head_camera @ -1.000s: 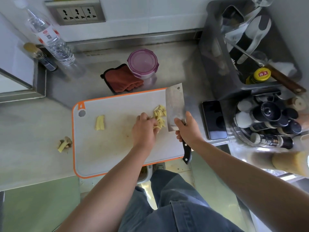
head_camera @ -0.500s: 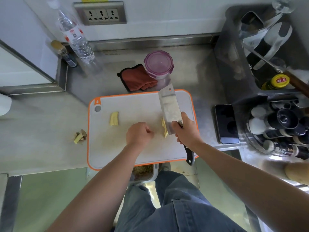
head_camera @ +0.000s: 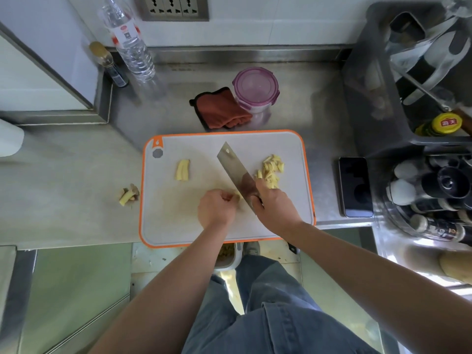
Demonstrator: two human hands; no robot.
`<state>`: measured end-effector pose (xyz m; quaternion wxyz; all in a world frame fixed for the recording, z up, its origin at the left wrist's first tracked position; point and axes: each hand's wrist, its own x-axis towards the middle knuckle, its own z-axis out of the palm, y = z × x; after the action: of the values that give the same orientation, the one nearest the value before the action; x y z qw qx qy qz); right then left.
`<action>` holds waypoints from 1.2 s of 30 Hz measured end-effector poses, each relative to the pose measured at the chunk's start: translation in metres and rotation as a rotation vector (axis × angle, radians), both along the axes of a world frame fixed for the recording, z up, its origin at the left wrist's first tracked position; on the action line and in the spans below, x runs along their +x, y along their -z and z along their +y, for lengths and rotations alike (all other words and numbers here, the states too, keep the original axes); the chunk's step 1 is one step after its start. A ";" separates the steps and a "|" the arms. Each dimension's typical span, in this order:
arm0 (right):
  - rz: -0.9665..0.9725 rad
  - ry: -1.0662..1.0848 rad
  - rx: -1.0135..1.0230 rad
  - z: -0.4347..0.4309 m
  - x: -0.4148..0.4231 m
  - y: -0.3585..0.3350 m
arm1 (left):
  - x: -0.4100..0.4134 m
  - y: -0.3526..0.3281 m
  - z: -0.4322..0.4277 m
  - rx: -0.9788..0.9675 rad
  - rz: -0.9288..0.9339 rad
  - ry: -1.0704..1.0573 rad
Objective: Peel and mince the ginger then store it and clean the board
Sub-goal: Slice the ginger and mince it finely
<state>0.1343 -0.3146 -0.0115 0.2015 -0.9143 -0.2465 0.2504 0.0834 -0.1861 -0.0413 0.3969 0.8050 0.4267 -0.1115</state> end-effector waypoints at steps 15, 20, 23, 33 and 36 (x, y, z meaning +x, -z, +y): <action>-0.101 -0.084 -0.209 0.022 -0.007 0.001 | 0.011 -0.002 0.003 -0.106 0.077 -0.021; -0.093 -0.102 -0.234 0.029 -0.006 0.006 | 0.013 -0.003 0.008 -0.137 0.110 -0.013; -0.054 -0.049 -0.194 0.026 0.000 0.007 | 0.011 0.000 0.009 -0.111 0.108 0.020; -0.049 -0.030 -0.005 0.019 0.006 -0.002 | 0.010 0.002 0.012 -0.144 0.081 0.041; -0.059 -0.096 -0.060 0.016 0.003 -0.007 | 0.011 0.001 0.013 -0.152 0.094 0.047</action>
<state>0.1375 -0.2983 -0.0048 0.1545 -0.9141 -0.2882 0.2398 0.0941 -0.1732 -0.0426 0.4339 0.7760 0.4163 -0.1904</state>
